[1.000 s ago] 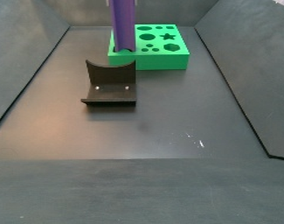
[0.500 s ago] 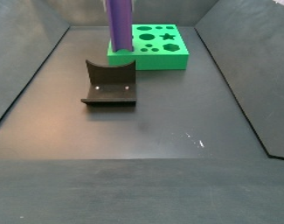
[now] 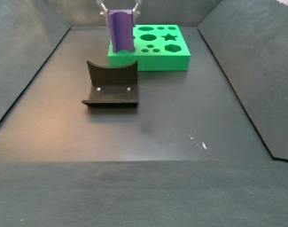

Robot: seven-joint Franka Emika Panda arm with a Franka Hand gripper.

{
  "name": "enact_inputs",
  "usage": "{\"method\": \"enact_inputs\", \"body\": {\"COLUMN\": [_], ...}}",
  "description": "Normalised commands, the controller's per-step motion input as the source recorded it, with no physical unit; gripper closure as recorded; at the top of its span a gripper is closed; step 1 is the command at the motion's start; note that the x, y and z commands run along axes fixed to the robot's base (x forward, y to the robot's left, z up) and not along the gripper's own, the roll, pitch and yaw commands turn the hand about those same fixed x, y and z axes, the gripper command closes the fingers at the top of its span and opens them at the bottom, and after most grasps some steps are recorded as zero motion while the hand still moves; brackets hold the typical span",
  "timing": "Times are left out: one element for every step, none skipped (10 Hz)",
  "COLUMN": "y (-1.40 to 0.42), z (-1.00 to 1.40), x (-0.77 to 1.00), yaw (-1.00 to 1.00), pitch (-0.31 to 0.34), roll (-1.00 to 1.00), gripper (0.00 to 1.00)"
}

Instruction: Insert the arch object.

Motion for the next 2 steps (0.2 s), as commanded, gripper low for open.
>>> {"method": "enact_inputs", "body": {"y": [-0.06,0.00], "z": [-0.22,0.00], "x": [0.03,0.00], "yaw": [0.00,0.00], "pitch": [0.000,0.000], "roll": [0.07,0.00], "gripper": [1.00,1.00]}}
